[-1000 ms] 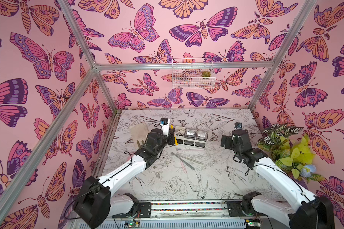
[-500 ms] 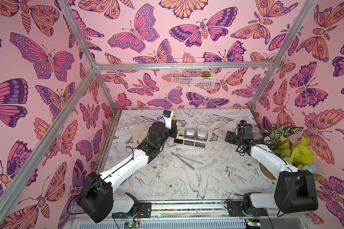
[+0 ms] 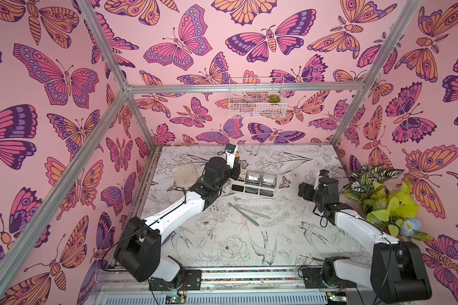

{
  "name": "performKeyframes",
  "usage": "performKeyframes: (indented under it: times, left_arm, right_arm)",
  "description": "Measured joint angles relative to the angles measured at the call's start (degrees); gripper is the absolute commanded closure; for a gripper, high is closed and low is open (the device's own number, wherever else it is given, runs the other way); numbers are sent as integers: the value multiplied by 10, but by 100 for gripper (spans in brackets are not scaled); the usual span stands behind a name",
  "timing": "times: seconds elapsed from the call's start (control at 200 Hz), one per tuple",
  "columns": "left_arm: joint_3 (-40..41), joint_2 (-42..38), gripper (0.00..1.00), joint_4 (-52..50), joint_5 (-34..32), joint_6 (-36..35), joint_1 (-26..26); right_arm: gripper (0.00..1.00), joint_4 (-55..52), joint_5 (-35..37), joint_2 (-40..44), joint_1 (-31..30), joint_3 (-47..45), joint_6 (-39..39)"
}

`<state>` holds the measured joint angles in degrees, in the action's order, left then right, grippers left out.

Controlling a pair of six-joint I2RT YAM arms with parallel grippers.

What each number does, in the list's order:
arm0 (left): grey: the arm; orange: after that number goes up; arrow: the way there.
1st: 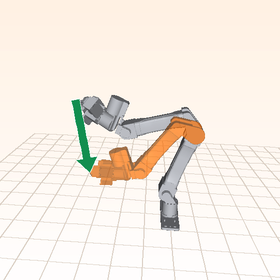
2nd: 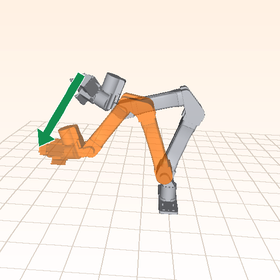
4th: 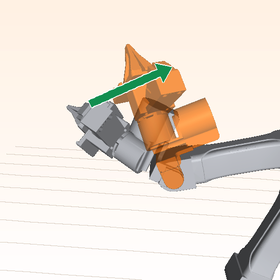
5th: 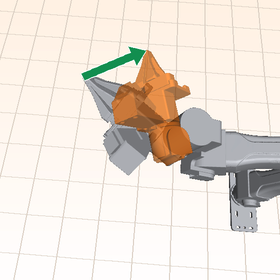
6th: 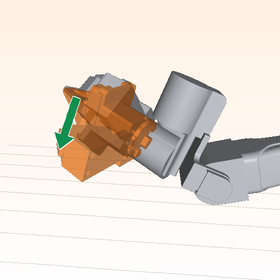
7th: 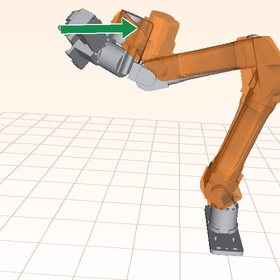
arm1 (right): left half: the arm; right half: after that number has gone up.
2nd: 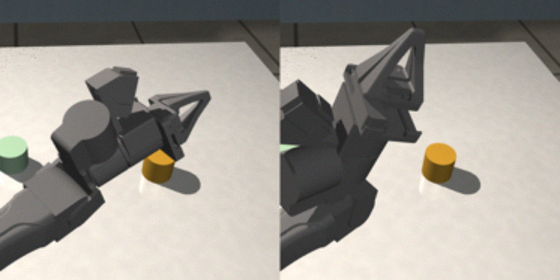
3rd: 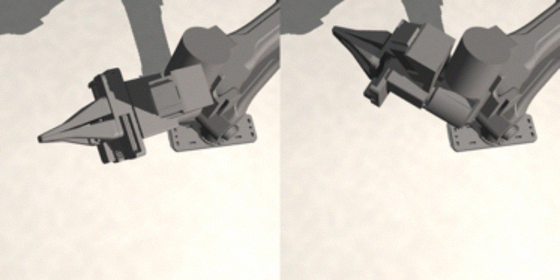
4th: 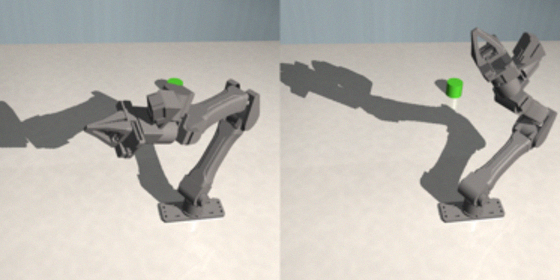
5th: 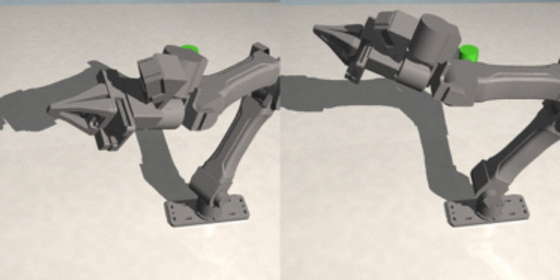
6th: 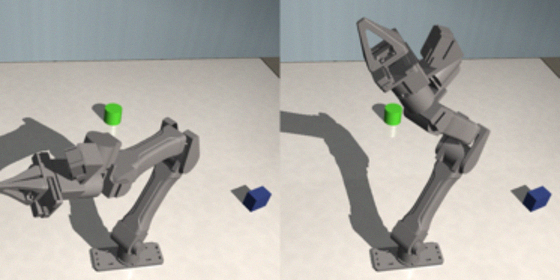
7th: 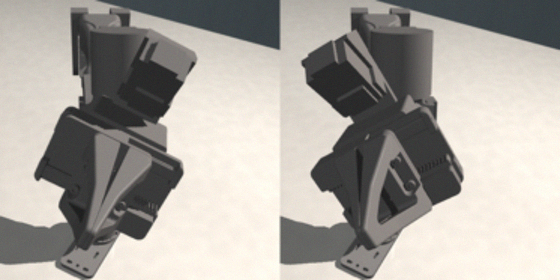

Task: Place the toothbrush into the toothbrush holder
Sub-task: Place the toothbrush in the toothbrush holder.

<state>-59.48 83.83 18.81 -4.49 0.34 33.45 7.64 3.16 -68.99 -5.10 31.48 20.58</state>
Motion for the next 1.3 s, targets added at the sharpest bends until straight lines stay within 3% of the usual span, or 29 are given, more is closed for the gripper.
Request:
performKeyframes:
  times: [0.285, 0.511, 1.302]
  left_arm:
    - [-26, 16, 100, 0, 0, -15, 0]
    - [-35, 41, 100, 0, -3, -18, 0]
    - [-46, 165, 100, 53, -49, -55, 0]
  right_arm:
    - [6, 92, -63, 81, -3, -66, -3]
    - [6, 160, -117, 82, -5, -74, -5]
    - [6, 204, -117, 54, -10, -93, -14]
